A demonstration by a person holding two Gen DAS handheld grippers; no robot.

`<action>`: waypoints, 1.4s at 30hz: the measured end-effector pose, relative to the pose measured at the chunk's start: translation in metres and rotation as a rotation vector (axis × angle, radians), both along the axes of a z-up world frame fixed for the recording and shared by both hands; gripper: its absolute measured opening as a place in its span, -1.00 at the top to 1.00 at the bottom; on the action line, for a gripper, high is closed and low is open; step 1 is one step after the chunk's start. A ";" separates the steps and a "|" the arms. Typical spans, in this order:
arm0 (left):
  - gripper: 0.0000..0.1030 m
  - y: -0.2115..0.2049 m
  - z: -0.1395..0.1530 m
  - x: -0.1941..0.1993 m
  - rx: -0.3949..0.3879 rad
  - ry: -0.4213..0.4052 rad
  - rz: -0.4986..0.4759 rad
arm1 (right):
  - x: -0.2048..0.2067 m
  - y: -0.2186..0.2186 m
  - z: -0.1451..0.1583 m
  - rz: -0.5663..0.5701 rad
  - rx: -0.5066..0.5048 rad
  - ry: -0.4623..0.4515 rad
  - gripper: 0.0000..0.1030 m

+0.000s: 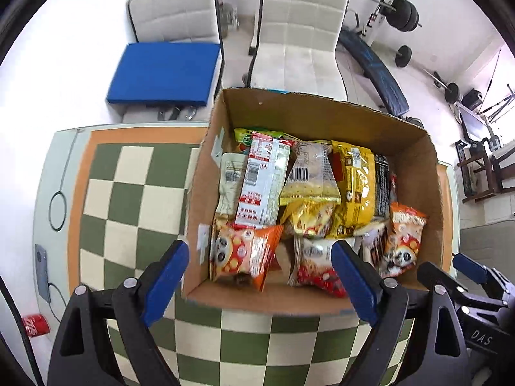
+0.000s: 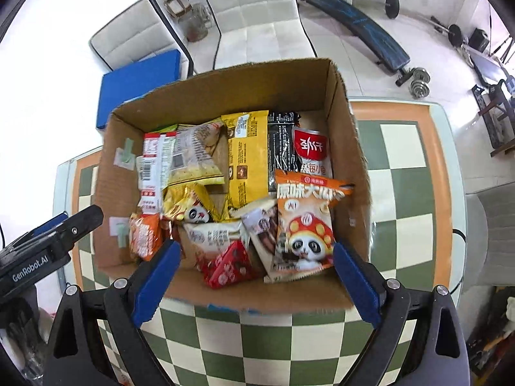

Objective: Organize snacks

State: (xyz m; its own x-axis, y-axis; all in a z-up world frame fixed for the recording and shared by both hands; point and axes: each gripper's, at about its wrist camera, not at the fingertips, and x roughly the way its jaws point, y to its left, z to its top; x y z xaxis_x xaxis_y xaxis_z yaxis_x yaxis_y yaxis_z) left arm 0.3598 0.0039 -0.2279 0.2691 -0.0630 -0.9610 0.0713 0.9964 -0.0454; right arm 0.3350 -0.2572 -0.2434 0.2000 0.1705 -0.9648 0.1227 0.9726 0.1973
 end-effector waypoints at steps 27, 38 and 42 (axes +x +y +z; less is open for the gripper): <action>-0.76 0.013 0.143 -0.181 0.008 -0.246 -0.036 | -0.184 0.023 0.171 0.088 -0.047 -0.301 -0.89; -0.76 0.009 0.171 -0.218 0.001 -0.284 -0.029 | -0.241 0.019 0.221 0.070 -0.045 -0.365 -0.89; -0.76 0.007 0.177 -0.225 -0.004 -0.294 -0.024 | -0.255 0.018 0.230 0.069 -0.051 -0.372 -0.89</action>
